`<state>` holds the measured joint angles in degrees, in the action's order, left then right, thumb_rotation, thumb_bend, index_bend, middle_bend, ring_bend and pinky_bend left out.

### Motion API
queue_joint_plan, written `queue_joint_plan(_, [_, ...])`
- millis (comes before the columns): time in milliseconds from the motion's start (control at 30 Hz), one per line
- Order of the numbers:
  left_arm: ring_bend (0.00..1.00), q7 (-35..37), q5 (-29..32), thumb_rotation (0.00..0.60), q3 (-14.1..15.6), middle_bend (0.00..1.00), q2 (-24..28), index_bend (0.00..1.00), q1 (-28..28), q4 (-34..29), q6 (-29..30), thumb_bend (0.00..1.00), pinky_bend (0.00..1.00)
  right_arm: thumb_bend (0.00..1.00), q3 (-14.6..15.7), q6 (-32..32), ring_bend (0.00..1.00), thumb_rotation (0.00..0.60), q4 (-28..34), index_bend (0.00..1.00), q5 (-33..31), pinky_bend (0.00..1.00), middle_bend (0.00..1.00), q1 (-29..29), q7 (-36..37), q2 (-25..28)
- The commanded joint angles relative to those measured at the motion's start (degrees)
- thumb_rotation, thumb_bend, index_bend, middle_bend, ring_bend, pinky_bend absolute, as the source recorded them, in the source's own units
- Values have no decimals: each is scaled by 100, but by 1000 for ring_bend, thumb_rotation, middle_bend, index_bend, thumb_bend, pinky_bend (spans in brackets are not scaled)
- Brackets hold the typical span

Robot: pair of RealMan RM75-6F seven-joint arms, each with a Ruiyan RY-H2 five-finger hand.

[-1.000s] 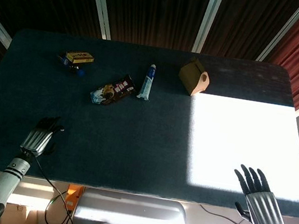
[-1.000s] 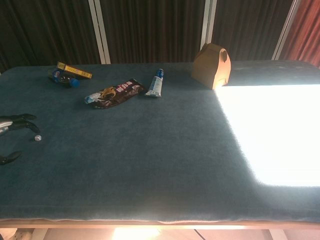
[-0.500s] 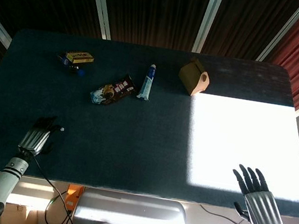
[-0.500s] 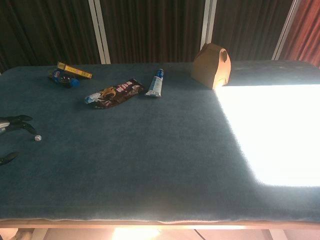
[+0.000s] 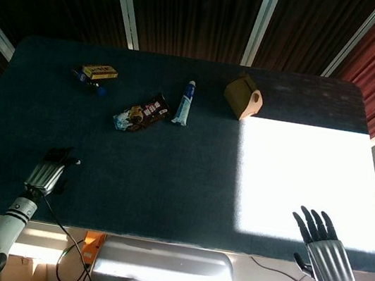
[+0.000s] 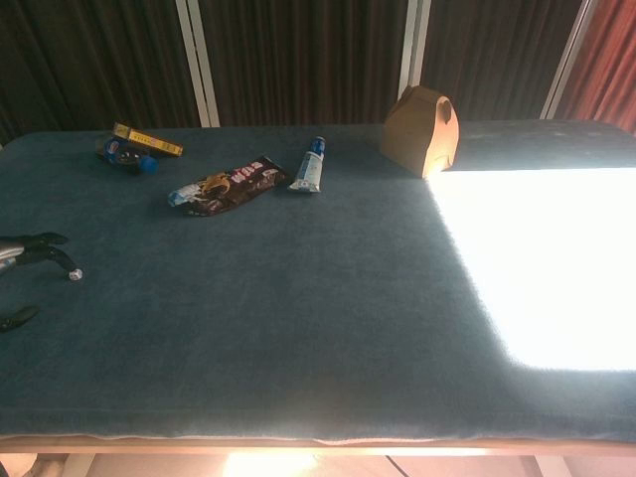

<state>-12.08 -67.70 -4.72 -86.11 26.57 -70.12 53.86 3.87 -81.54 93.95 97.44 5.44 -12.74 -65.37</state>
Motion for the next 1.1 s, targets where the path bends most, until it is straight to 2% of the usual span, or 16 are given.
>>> queue_joint_plan(33, [0, -21, 10, 599, 5, 0, -7, 261, 6, 4, -4, 480, 49, 222, 1, -3, 0, 600, -3, 0, 0, 0, 0, -2, -4, -2])
queue_joint_plan(367, [0, -161, 35, 600, 72, 0, 4, 261, -21, -86, 47, 481, 49, 222, -2, -27, 0, 600, -5, 0, 0, 0, 0, -9, 17, 6])
queue_joint_plan(633, [0, -171, -272, 600, 273, 0, 47, 261, -193, -304, 389, 481, 50, 222, -7, -21, 0, 600, -5, 0, -16, 0, 0, -8, 6, 1])
queue_joint_plan(800, [0, -119, -879, 600, 444, 0, 201, 261, -437, -672, 1147, 482, 50, 222, -2, 2, 0, 600, -9, 0, -18, 0, 0, -4, -39, -22])
queue_joint_plan(933, [0, -176, -1403, 600, 690, 0, 565, 250, -772, -1171, 1889, 478, 49, 222, 2, 26, 0, 600, -8, 0, -30, 0, 0, -1, -69, -33])
queue_joint_plan(1033, [0, -32, -1795, 600, 980, 0, 935, 152, -1253, -1464, 2670, 463, 50, 222, -5, 16, 0, 600, -15, 0, -47, 0, 0, -8, -68, -32])
queue_joint_plan(1100, [0, 218, -1925, 600, 1190, 0, 1178, 44, -1673, -1573, 3194, 442, 50, 222, -11, 18, 0, 600, -19, 0, -67, 0, 0, -11, -83, -40])
